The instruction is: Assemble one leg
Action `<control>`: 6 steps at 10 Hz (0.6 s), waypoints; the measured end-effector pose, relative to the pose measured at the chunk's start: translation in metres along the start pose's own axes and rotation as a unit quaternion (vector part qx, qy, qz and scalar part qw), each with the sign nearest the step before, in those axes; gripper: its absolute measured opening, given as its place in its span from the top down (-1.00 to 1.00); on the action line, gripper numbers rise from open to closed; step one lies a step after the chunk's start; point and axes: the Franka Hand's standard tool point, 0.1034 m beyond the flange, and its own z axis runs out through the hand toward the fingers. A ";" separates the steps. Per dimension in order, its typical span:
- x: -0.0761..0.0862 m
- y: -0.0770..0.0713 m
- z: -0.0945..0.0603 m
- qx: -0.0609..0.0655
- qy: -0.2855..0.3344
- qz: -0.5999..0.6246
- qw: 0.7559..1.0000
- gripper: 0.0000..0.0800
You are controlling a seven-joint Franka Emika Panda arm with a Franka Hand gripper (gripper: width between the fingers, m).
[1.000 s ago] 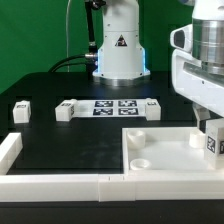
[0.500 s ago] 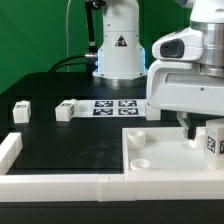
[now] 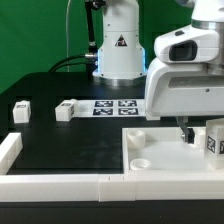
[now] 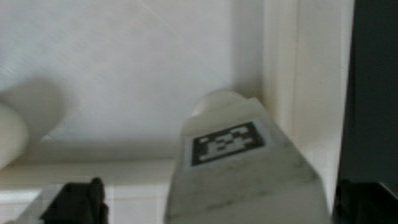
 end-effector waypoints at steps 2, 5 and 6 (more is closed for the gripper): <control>0.000 0.000 0.001 0.000 0.000 0.004 1.000 -0.32; 0.000 0.000 0.001 0.000 0.000 0.024 1.000 0.27; 0.000 0.000 0.001 0.000 -0.001 0.022 1.000 0.27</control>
Offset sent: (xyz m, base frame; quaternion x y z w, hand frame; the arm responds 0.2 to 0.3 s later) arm 0.0000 0.0000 0.0000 0.0000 0.0000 0.0000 1.0000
